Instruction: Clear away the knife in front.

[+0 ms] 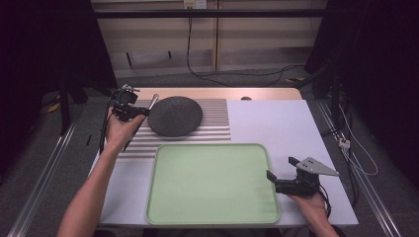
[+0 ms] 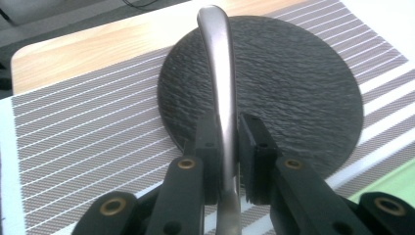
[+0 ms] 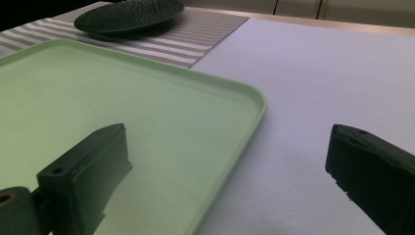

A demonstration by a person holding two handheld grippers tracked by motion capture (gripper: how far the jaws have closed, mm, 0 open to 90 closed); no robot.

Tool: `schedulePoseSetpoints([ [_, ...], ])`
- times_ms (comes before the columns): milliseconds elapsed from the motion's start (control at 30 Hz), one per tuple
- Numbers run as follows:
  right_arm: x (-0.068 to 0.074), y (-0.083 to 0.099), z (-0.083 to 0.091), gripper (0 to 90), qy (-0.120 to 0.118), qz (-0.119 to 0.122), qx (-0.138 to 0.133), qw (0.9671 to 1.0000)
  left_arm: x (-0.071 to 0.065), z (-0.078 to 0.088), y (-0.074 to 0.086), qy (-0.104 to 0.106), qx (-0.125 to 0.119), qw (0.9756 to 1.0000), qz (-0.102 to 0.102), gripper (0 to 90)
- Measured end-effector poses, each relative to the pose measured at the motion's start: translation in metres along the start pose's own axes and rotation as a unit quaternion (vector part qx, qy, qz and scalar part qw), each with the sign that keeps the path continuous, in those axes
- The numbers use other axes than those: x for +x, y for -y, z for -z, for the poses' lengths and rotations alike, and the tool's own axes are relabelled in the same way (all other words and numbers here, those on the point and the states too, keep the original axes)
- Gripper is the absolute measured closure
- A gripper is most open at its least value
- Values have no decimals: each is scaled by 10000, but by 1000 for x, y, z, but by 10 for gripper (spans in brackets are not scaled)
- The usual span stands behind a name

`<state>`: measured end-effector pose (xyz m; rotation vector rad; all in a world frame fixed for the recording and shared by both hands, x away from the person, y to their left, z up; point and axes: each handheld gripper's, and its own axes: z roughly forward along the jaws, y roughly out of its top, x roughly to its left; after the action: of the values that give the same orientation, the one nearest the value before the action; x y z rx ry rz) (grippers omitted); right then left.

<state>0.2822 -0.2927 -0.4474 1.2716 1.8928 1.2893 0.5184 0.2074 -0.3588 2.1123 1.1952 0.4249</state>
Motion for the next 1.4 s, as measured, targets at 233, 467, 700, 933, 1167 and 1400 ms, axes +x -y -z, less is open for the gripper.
schedulePoseSetpoints([
  [233, 1, -1, 0, 25, 14, 32, 15, 10000, -12, 5, 6, 77, -14, 9999, -117, 801],
  [467, 1, -1, 0, 25, 17, 32, 15, 10000, -31, 13, 12, 236, -56, 9994, -262, 800],
  [700, 1, -1, -1, 25, 6, 35, 10, 10000, -50, 17, 14, 308, -28, 9986, -435, 800],
  [933, 1, -1, -1, 25, -1, 27, 12, 10000, -61, 17, 18, 376, 40, 9981, -496, 800],
  [1167, 1, -1, -1, 25, -9, 25, 12, 10000, -71, 21, 24, 454, 95, 9974, -560, 800],
  [1400, 1, -1, -1, 24, -1, 26, 8, 10000, -86, 23, 29, 605, 162, 9956, -700, 800],
])
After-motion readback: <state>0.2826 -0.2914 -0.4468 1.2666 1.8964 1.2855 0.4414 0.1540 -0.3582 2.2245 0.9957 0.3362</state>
